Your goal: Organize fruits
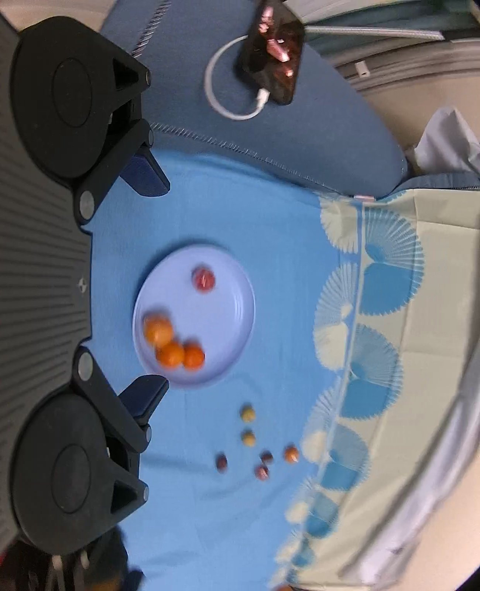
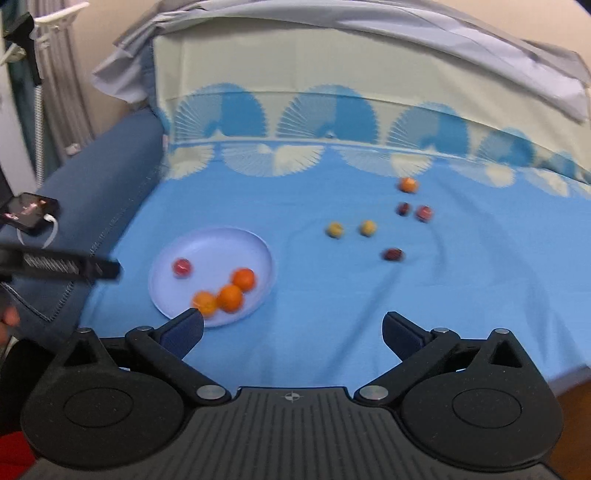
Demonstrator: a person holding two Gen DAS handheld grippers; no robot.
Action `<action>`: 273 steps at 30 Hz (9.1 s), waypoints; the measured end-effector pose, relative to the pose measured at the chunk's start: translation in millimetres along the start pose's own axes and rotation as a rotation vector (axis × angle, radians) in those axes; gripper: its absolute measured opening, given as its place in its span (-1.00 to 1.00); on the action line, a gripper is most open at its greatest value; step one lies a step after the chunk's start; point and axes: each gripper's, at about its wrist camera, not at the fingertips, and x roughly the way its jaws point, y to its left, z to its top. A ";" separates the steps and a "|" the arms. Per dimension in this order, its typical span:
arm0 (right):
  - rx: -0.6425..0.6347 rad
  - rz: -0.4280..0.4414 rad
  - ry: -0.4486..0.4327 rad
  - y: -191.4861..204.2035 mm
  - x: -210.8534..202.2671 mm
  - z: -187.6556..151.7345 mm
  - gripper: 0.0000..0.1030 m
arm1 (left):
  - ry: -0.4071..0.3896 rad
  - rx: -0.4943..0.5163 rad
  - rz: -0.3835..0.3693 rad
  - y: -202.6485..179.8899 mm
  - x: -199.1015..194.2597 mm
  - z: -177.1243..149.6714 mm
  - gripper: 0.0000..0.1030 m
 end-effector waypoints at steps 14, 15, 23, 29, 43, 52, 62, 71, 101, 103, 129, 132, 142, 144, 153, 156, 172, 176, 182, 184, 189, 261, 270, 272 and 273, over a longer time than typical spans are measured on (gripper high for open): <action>-0.068 -0.004 -0.038 18.2 -26.2 -13.1 0.99 | -0.066 -0.007 0.004 8.3 -48.0 -14.9 0.99; -0.052 -0.022 -0.049 13.7 -27.8 -10.9 0.99 | -0.064 -0.013 0.001 9.9 -49.7 -15.0 0.99; 0.466 -0.314 -0.211 -169.2 -42.7 104.3 0.99 | -0.072 -0.010 0.049 19.3 -49.7 -20.0 0.99; 0.276 -0.133 -0.227 -127.0 -64.8 69.8 0.99 | -0.063 0.041 0.035 3.8 -43.1 2.6 0.99; 0.219 0.072 -0.086 -49.5 -49.6 10.0 0.99 | -0.065 0.108 0.044 -41.4 -43.4 -3.7 0.99; 0.252 0.044 -0.090 -76.5 -29.9 10.0 0.99 | 0.001 0.128 0.038 -51.9 -16.5 3.3 0.99; 0.270 -0.028 -0.117 -109.9 2.6 18.7 0.99 | 0.057 0.160 -0.048 -96.6 22.5 20.1 0.99; 0.321 -0.045 -0.053 -154.2 54.8 21.2 0.99 | 0.134 0.271 -0.085 -152.9 98.6 50.9 0.99; 0.147 -0.213 -0.003 -174.1 336.7 113.3 -0.55 | 0.198 0.478 -0.252 -203.7 303.2 124.6 -0.47; 0.191 -0.200 -0.011 -177.2 310.8 106.9 -0.55 | 0.178 0.434 -0.250 -191.5 277.7 125.2 -0.47; 0.005 0.137 -0.018 -18.5 -0.7 -2.4 -0.54 | 0.149 0.175 -0.054 -40.6 -23.7 -18.0 -0.47; -0.012 0.133 -0.041 -13.1 -15.6 -5.2 -0.54 | 0.125 0.156 -0.065 -35.4 -36.7 -23.2 -0.47; -0.084 0.120 -0.099 9.5 -44.8 -13.4 -0.54 | 0.057 0.142 -0.079 -26.8 -65.3 -37.7 -0.47; -0.089 0.117 -0.097 12.7 -45.3 -13.9 -0.54 | 0.052 0.132 -0.077 -23.1 -67.4 -40.1 -0.47; -0.131 0.113 -0.084 23.5 -44.4 -15.4 -0.54 | 0.047 0.086 -0.060 -5.4 -64.4 -38.3 -0.47; -0.137 0.108 -0.078 25.2 -42.2 -14.1 -0.54 | 0.037 0.070 -0.063 1.9 -63.3 -28.8 -0.47; -0.161 0.100 -0.060 45.7 -10.7 6.7 -0.54 | -0.035 0.065 -0.020 17.2 -38.5 20.7 -0.47; -0.163 0.113 -0.052 52.5 3.5 17.2 -0.54 | -0.017 0.057 -0.024 18.8 -22.8 32.0 -0.47; -0.150 0.134 -0.048 55.6 34.9 31.4 -0.54 | 0.032 0.074 -0.024 14.4 11.7 46.9 -0.47; -0.145 0.139 -0.036 54.7 47.5 35.6 -0.54 | 0.058 0.084 -0.018 11.7 28.6 51.7 -0.47; -0.178 0.146 -0.031 58.9 81.7 43.3 -0.54 | 0.124 0.121 0.001 1.3 75.5 62.1 -0.47; -0.201 0.055 -0.213 39.4 -42.7 -26.7 0.99 | 0.080 0.091 0.205 -16.8 -35.2 -41.3 0.99; -0.182 0.049 -0.189 35.7 -35.6 -23.7 0.99 | 0.096 0.101 0.207 -18.1 -26.9 -41.5 0.99; -0.168 0.048 -0.182 31.7 -33.2 -22.7 0.99 | 0.088 0.108 0.215 -20.2 -26.3 -40.3 0.99; -0.162 0.047 -0.179 29.5 -31.5 -22.1 0.99 | 0.085 0.111 0.219 -21.5 -25.6 -39.4 0.99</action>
